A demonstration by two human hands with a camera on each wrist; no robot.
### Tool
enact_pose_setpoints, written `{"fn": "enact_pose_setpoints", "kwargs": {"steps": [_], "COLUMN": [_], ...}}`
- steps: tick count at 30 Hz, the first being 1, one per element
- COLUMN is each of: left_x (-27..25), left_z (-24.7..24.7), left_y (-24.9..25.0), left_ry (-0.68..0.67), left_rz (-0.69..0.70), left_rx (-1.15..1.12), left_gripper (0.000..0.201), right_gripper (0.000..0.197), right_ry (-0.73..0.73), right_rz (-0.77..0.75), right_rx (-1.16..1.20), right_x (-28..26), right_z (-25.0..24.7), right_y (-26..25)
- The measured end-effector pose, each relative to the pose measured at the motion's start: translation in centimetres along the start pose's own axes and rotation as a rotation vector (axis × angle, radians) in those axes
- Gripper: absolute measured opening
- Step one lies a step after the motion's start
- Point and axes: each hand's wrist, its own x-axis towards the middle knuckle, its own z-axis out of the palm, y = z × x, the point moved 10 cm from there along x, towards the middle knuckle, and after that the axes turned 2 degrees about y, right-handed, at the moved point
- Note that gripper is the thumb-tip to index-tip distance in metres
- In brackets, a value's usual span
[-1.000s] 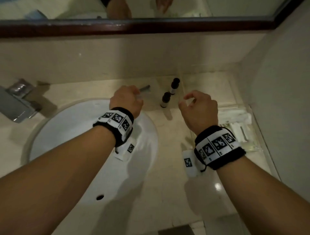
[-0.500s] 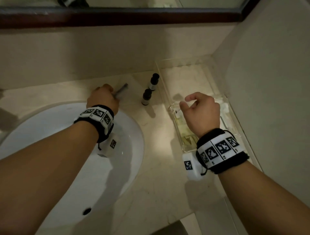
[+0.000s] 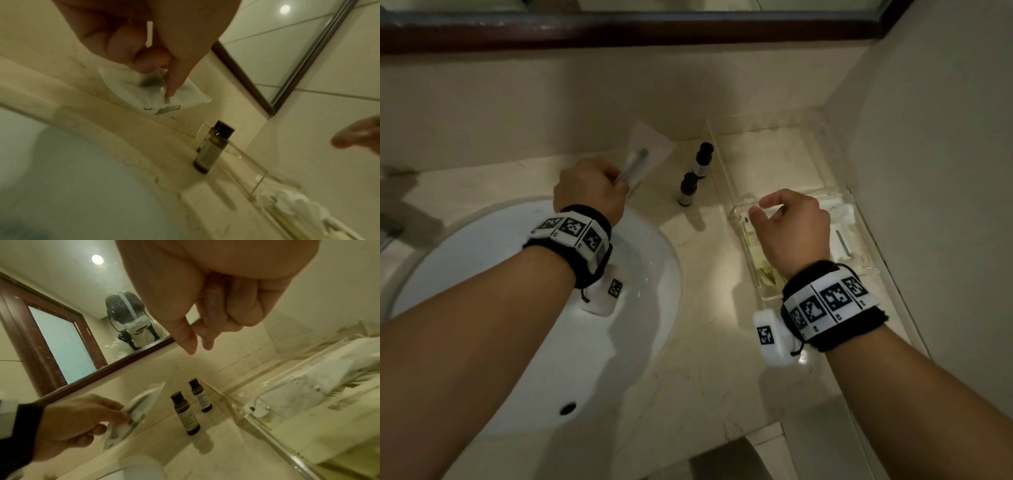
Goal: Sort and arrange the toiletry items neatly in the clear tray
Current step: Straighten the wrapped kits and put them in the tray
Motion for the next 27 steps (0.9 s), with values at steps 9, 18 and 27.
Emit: {"fn": "enact_pose_setpoints", "kwargs": {"steps": [9,18,27], "left_x": [-5.3,-10.9,-15.3], "left_z": [-2.7,8.5,17.5], "left_y": [9.6,17.8,20.7], "left_ry": [0.061,-0.223,-0.444], "left_rz": [0.175,0.37,0.454], "left_rx": [-0.127,-0.042,0.201], "left_gripper": [0.024,0.019,0.015], "right_gripper": [0.019,0.015,0.019], "right_ry": [0.022,0.133,0.154], "right_rz": [0.013,0.123,0.204], "right_rx": [0.006,0.006,0.028], "right_x": [-0.1,1.0,1.4], "right_z": [-2.7,-8.9,-11.3], "right_y": [3.1,11.9,17.9]}}
